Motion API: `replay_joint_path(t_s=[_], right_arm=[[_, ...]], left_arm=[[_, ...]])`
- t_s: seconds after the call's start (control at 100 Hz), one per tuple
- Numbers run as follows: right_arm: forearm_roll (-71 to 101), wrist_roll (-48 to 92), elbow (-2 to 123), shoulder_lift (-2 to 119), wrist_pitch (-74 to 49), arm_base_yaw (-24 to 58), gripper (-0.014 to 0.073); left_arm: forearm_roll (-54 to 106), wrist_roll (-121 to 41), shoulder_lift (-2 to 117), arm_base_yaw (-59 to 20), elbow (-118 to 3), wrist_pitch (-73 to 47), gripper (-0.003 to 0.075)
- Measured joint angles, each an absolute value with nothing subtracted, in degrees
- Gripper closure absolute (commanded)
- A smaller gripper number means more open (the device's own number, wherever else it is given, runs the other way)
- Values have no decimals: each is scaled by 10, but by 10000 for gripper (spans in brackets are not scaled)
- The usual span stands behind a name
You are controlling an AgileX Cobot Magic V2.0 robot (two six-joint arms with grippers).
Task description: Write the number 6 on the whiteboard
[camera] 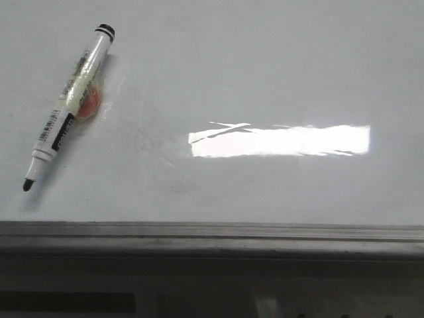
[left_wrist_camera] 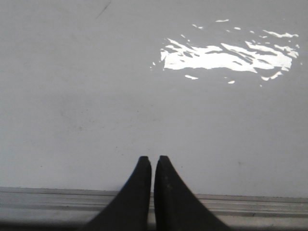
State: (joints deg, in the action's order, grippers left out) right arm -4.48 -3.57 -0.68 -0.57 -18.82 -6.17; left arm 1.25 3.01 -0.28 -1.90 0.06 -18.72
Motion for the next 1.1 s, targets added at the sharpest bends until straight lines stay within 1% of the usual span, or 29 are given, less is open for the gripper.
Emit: replay_joint_path(t_s=[0.68,1.1], right_arm=[[-45,-36,-7,-6,-188,-62,657],[-55,-36,-7,-6,-173,-62,657]], left_arm=[[11,30,-3,-19,1,-187,741],[11,30,-3,-19,1,-124,741]])
